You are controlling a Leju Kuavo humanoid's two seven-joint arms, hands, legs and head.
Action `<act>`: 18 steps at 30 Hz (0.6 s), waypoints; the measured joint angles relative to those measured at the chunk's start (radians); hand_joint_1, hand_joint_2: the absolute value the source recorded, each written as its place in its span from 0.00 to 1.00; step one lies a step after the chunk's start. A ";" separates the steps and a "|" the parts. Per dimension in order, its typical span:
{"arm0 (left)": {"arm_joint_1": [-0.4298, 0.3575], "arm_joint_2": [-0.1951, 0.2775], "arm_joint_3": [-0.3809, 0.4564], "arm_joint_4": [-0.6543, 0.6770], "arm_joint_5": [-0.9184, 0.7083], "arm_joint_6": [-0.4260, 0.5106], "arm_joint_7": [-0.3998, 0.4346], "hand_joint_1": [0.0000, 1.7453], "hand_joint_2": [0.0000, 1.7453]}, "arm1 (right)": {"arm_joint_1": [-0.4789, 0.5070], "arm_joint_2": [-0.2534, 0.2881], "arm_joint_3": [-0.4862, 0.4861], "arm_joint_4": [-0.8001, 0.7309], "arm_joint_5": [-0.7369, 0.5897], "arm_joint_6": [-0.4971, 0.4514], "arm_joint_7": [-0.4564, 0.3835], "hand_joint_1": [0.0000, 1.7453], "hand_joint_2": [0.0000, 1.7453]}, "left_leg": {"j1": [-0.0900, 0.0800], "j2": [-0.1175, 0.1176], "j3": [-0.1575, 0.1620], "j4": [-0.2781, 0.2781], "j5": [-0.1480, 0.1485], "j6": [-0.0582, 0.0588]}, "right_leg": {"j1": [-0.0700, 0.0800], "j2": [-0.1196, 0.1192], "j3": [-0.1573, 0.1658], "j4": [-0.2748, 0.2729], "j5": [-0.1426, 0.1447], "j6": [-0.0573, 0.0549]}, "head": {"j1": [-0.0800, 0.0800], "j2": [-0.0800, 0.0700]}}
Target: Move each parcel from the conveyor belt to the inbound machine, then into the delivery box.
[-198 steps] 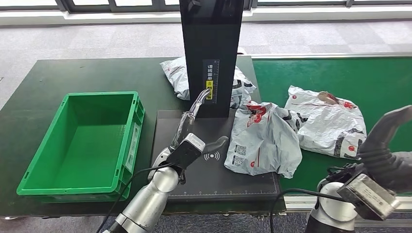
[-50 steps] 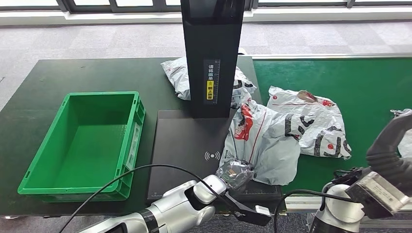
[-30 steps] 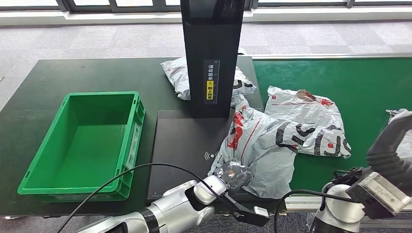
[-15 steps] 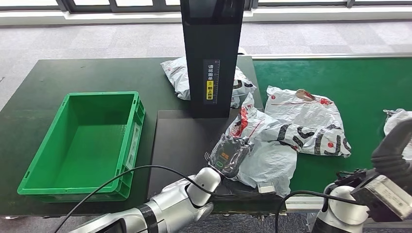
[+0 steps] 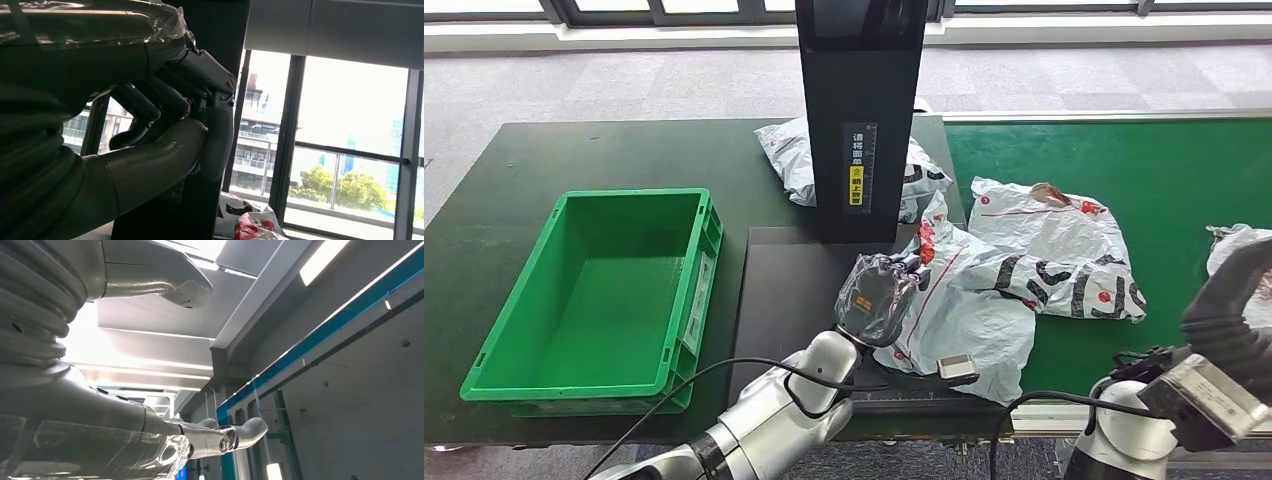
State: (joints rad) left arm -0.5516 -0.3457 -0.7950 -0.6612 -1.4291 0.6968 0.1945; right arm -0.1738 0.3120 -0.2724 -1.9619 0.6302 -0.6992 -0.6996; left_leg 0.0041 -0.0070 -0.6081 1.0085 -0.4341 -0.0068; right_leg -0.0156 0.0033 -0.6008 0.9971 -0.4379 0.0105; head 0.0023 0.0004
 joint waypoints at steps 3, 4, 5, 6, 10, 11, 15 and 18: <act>0.008 -0.006 0.043 0.025 0.071 -0.021 -0.099 0.00 1.00 | 0.000 0.000 0.000 0.008 0.004 0.000 0.000 0.00 1.00 | 0.000 0.000 0.000 0.000 0.000 0.000 | 0.000 0.000 0.000 0.000 0.000 0.000 | 0.000 0.000; 0.010 -0.008 0.051 0.034 0.101 -0.039 -0.126 0.00 1.00 | 0.000 0.000 0.000 0.011 0.005 0.000 0.000 0.00 1.00 | 0.000 0.000 0.000 0.000 0.000 0.000 | 0.000 0.000 0.000 0.000 0.000 0.000 | 0.000 0.000; 0.012 -0.009 0.055 0.041 0.136 -0.067 -0.151 0.00 1.00 | -0.001 0.000 0.000 0.014 0.006 0.000 0.000 0.00 1.00 | 0.000 0.000 0.000 0.000 0.000 0.000 | 0.000 0.000 0.000 0.000 0.000 0.000 | 0.000 0.000; 0.013 -0.011 0.057 0.048 0.178 -0.105 -0.178 0.00 1.00 | -0.001 0.000 0.000 0.016 0.008 0.000 0.000 0.00 1.00 | 0.000 0.000 0.000 0.000 0.000 0.000 | 0.000 0.000 0.000 0.000 0.000 0.000 | 0.000 0.000; 0.019 -0.019 0.026 0.080 0.318 -0.278 -0.238 0.00 1.00 | -0.002 0.000 0.001 0.029 0.011 0.000 0.000 0.00 1.00 | 0.000 0.000 0.000 0.000 0.000 0.000 | 0.000 0.000 0.000 0.000 0.000 0.000 | 0.000 0.000; 0.021 -0.021 0.009 0.087 0.335 -0.302 -0.241 0.00 1.00 | -0.002 0.000 0.001 0.032 0.011 0.001 0.000 0.00 1.00 | 0.000 0.000 0.000 0.000 0.000 0.000 | 0.000 0.000 0.000 0.000 0.000 0.000 | 0.000 0.000; 0.024 -0.025 -0.039 0.107 0.361 -0.335 -0.246 0.00 1.00 | -0.002 0.000 0.001 0.039 0.012 0.001 0.000 0.00 1.00 | 0.000 0.000 -0.001 0.000 0.000 0.000 | 0.000 0.000 0.000 0.000 0.000 0.000 | 0.000 0.000; 0.022 -0.026 -0.066 0.121 0.391 -0.385 -0.255 0.00 1.00 | -0.003 0.000 0.002 0.043 0.012 0.001 0.000 0.00 1.00 | 0.000 0.000 0.000 0.000 0.000 0.000 | 0.000 0.000 0.000 0.000 0.000 0.000 | 0.000 0.000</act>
State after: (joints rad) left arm -0.5297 -0.3715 -0.8609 -0.5403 -1.0384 0.3122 -0.0607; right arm -0.1765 0.3120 -0.2708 -1.9189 0.6420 -0.6985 -0.6998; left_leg 0.0041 -0.0073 -0.6086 1.0085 -0.4344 -0.0066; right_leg -0.0156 0.0030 -0.6010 0.9970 -0.4381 0.0104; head 0.0023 0.0004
